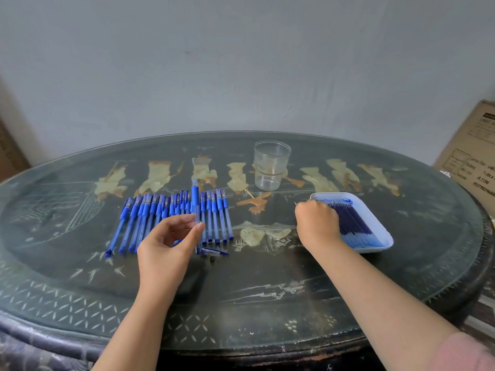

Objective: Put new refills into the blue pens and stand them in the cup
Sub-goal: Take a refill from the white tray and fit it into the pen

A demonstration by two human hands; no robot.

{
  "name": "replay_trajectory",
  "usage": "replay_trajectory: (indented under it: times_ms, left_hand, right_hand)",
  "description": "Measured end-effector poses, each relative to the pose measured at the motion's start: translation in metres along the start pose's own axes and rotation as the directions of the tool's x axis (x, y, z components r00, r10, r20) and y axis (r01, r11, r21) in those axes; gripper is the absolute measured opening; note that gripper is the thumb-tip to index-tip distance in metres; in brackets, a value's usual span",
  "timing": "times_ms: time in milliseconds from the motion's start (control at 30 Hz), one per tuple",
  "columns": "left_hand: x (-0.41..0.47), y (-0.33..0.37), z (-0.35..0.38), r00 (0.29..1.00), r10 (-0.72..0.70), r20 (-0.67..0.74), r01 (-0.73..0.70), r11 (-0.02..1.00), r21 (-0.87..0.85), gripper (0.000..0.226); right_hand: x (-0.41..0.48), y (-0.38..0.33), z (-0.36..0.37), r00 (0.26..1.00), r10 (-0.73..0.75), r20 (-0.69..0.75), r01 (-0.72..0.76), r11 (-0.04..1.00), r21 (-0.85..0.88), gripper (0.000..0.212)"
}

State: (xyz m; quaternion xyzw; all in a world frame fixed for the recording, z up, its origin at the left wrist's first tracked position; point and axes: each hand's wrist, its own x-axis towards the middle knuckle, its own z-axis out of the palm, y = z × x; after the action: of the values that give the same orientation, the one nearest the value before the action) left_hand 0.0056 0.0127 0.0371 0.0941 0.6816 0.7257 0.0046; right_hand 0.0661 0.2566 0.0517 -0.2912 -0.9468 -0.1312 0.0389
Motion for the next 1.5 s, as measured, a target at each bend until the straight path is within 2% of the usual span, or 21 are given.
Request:
replay_trajectory:
  times_ms: [233, 333, 400, 433, 500, 667, 900, 1500]
  left_hand:
    - [0.000, -0.001, 0.000, 1.000, 0.002, 0.001, -0.002, 0.999, 0.033, 0.019]
    - [0.000, -0.002, 0.000, 1.000, 0.005, 0.006, -0.006, 0.999, 0.035, 0.019]
    - [0.000, -0.003, 0.000, 1.000, 0.005, 0.007, -0.005, 0.999, 0.035, 0.019]
    - [-0.001, -0.003, 0.000, 1.000, 0.005, 0.008, -0.006, 0.999, 0.038, 0.019]
    - [-0.001, -0.002, 0.000, 1.000, 0.008, 0.011, -0.009, 0.999, 0.044, 0.019]
    - [-0.002, -0.002, 0.000, 1.000, 0.011, 0.016, -0.012, 0.998, 0.061, 0.018]
    - [-0.001, -0.003, 0.001, 1.000, 0.014, 0.025, -0.015, 0.998, 0.067, 0.018]
    - [-0.001, -0.004, 0.001, 1.000, 0.015, 0.011, -0.016, 0.997, 0.074, 0.019]
  right_hand:
    - [-0.003, 0.004, 0.005, 0.998, 0.014, -0.063, -0.010, 0.998, 0.054, 0.024]
    - [-0.008, 0.012, 0.012, 0.982, 0.087, -0.166, -0.055, 0.980, 0.193, 0.023]
    - [-0.013, 0.017, 0.016, 0.954, 0.141, -0.266, -0.065, 0.959, 0.275, 0.015]
    - [-0.015, 0.019, 0.020, 0.937, 0.150, -0.315, -0.062, 0.961, 0.271, 0.009]
    - [-0.021, 0.022, 0.029, 0.901, 0.185, -0.393, -0.092, 0.966, 0.243, 0.016]
    - [-0.032, 0.022, 0.040, 0.897, 0.243, -0.369, -0.195, 0.967, 0.163, 0.024]
    - [-0.029, 0.018, 0.040, 0.885, 0.261, -0.385, -0.247, 0.965, 0.088, 0.032]
    - [-0.031, 0.020, 0.042, 0.891, 0.241, -0.384, -0.215, 0.970, 0.111, 0.031]
